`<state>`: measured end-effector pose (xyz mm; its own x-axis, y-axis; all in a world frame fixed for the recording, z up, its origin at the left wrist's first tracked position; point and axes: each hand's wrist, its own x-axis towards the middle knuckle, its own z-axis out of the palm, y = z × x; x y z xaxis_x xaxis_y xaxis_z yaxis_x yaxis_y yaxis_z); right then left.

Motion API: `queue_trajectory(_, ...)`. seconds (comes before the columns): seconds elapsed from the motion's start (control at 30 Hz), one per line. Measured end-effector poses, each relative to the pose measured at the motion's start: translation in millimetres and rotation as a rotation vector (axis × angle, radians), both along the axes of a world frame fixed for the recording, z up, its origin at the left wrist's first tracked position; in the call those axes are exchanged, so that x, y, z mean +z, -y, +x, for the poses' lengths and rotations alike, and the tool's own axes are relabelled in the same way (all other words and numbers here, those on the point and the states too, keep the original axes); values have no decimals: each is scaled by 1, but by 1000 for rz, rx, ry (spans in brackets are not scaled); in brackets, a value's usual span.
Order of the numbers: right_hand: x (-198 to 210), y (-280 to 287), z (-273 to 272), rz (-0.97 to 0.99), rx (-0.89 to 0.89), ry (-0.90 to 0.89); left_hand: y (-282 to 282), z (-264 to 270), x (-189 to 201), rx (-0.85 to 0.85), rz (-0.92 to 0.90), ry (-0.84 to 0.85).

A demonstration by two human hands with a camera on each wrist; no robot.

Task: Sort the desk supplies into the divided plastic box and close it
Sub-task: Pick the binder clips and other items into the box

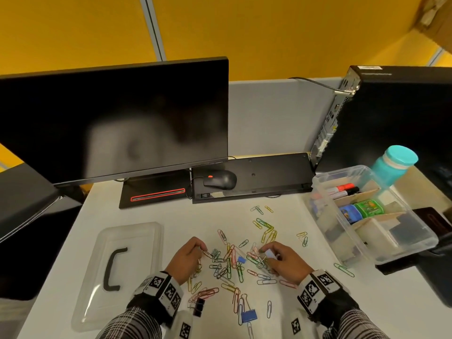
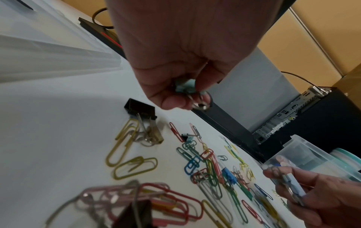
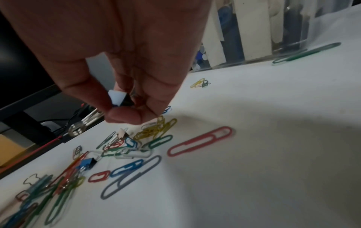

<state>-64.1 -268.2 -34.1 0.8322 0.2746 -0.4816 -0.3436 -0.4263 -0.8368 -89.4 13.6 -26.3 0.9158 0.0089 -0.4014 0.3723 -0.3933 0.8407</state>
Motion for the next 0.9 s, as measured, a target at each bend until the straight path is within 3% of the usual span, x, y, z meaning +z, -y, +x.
queue_trajectory(0.1, 0, 2, -2, 25, 41, 9, 10, 0, 5, -72, 36, 3)
queue_trajectory(0.23, 2, 0, -4, 90, 1, -36, 23, 6, 7, -171, 255, 145)
queue_trajectory(0.4, 14, 1, -1, 601, -384, -323, 22, 13, 7, -232, 457, 231)
queue_trajectory(0.47, 20, -3, 1, 660, -472, -378, 20, 16, 7, -307, 533, 222)
queue_trajectory(0.53, 19, -6, 4, 455, -433, -292, 18, 18, 5, -380, 576, 191)
queue_trajectory(0.67, 11, -14, 14, -272, 36, 259, 17, 20, -1, -500, 607, 159)
queue_trajectory(0.8, 7, -29, 23, -650, 448, 294, 14, 20, -3, -523, 654, 170)
queue_trajectory(0.9, 6, -34, 26, -740, 513, 314, 12, 20, -4, -512, 667, 174)
